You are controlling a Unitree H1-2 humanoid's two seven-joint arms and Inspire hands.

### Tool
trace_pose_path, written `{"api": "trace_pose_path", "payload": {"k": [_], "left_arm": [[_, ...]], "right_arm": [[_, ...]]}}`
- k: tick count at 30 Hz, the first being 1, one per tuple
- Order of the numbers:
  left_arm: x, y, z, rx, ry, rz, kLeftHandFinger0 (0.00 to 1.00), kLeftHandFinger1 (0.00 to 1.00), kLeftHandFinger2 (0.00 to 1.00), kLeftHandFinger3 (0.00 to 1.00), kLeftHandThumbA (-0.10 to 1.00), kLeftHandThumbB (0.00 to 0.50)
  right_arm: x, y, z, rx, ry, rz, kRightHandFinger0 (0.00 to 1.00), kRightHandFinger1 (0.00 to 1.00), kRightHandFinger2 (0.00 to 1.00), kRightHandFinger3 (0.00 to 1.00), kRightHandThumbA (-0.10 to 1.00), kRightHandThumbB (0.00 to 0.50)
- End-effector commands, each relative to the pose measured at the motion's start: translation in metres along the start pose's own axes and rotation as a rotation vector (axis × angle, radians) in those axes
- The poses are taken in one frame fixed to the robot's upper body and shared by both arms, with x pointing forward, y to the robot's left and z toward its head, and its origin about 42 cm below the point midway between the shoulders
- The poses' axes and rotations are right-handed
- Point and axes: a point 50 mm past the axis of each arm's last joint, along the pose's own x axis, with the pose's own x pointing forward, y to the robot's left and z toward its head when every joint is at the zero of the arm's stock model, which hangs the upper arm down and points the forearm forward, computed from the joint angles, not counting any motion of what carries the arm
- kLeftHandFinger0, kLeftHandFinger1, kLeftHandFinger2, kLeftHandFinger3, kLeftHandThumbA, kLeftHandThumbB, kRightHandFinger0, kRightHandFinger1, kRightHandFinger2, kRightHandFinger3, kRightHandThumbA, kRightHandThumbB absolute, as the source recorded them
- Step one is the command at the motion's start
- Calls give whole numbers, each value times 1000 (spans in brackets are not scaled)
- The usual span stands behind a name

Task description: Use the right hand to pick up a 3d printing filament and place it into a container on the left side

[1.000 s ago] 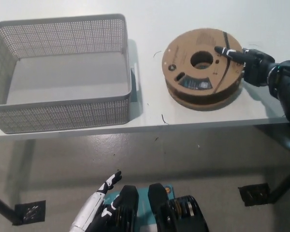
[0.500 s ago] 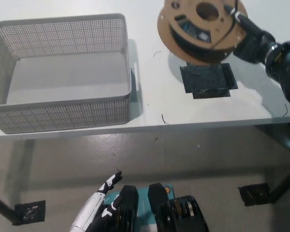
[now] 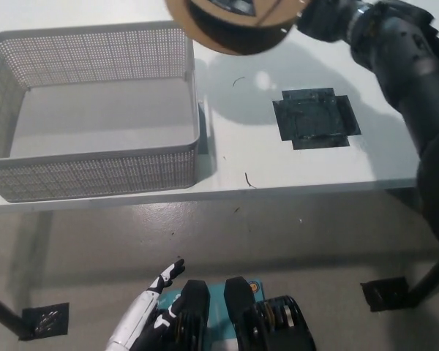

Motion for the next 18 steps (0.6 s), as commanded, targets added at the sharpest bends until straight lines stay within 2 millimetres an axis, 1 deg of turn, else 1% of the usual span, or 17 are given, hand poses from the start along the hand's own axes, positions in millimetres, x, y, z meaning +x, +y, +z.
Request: {"api": "trace_pose_path", "payload": {"k": [1,2,3,4,6,8,11,12,13,14,15,16,17,18], "left_arm": [[8,3,9,7,-62,-8,1000,1000,1000,1000,1000,290],[8,3,10,14,-61,-10,1000,1000,1000,1000,1000,292],[8,3,10,16,-60,-10,1000,1000,1000,1000,1000,292],[8,3,10,16,-61,-10,1000,1000,1000,1000,1000,285],[8,4,10,11,-65,-8,1000,1000,1000,1000,1000,268],[7,1,9,3,-70,-2,1000,1000,1000,1000,1000,275],[8,1,11,7,-73,0,1000,1000,1000,1000,1000,286],[8,1,11,5,-71,-1,1000,1000,1000,1000,1000,290],[8,1,11,7,-67,-3,1000,1000,1000,1000,1000,294],[8,2,12,12,-65,-4,1000,1000,1000,1000,1000,296],[9,3,13,14,-65,-5,1000,1000,1000,1000,1000,297],[9,3,13,13,-63,-8,1000,1000,1000,1000,1000,292],[10,3,13,11,-72,-8,1000,1000,1000,1000,1000,285],[10,2,14,16,-71,-13,1000,1000,1000,1000,1000,291]], "right_arm": [[-4,80,58,-82,-121,110,0,189,656,1000,-100,80],[-1,89,53,-146,-124,106,0,164,687,1000,-100,51],[0,94,51,-164,-124,105,0,147,691,1000,-100,53],[1,97,49,-169,-127,99,0,156,712,1000,-100,67],[6,110,37,-231,-147,77,0,177,740,1000,-100,94],[10,120,25,-258,-150,66,0,200,768,1000,-100,111],[15,135,11,-341,-152,41,0,143,639,1000,-100,126],[16,139,7,-371,-151,35,0,129,604,1000,-100,119],[17,144,0,-435,-162,21,0,172,598,1000,-100,128],[18,149,-5,-550,-178,-10,49,269,714,719,-100,141],[18,150,-6,-589,-184,-22,5,300,743,566,-100,140],[19,154,-11,-670,-189,-40,4,338,761,618,-100,129],[20,157,-16,-659,-183,-45,40,377,798,859,-100,124],[21,161,-21,-680,-175,-55,109,433,781,1000,-100,135]]}}
